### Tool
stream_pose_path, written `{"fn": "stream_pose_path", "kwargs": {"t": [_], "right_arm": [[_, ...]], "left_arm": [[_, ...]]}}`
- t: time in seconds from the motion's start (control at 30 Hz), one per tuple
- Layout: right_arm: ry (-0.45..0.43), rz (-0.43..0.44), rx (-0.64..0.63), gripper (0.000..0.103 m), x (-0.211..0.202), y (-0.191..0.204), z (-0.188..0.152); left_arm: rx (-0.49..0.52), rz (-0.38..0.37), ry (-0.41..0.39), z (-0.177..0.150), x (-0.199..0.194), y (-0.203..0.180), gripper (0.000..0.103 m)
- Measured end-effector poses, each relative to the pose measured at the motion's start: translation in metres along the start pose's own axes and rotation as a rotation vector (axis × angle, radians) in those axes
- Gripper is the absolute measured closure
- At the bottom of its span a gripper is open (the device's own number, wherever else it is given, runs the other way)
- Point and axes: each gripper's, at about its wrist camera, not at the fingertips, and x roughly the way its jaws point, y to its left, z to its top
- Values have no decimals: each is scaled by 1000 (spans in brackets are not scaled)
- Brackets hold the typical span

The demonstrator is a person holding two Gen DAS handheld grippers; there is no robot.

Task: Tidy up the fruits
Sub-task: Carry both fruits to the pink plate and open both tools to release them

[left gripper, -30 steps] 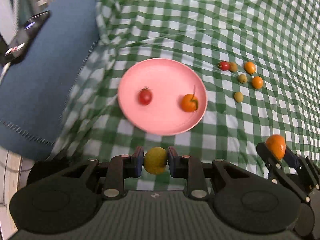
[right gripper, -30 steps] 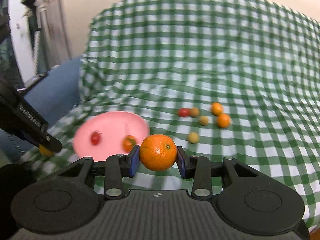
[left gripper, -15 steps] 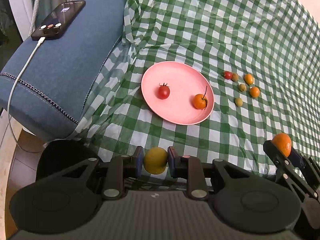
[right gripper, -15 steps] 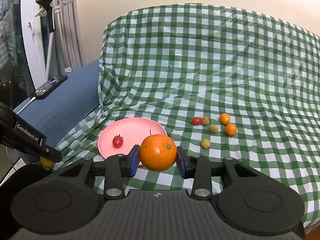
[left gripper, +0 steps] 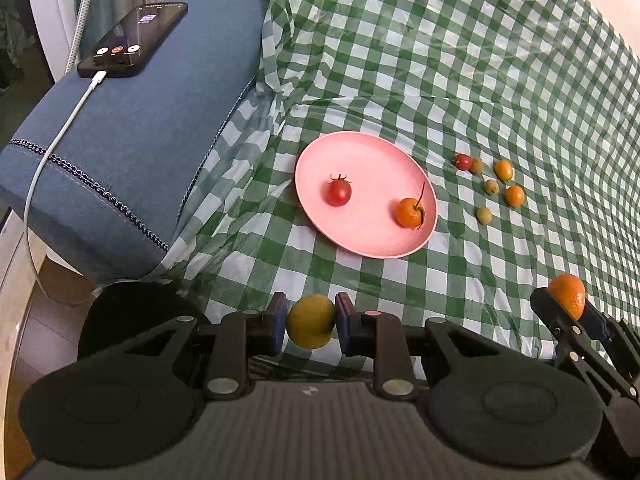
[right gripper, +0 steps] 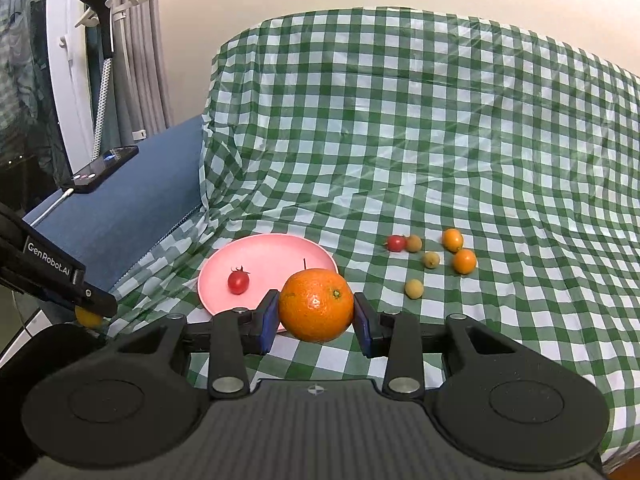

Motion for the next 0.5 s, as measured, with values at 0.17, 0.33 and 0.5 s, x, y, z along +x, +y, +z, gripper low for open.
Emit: {"fn": "stream_pose_path", "kwargs": {"t": [0.17, 0.33, 0.5], "right_arm": [[16, 5, -3, 63, 7, 0, 0], [23, 11, -2, 63, 16, 2, 3], [34, 19, -10, 63, 23, 4, 2]], "left_arm": [[-4, 8, 10, 4, 6, 3, 74], [-11, 21, 15, 8, 10, 6, 74], [-18, 25, 19, 13, 14, 8, 74]]}}
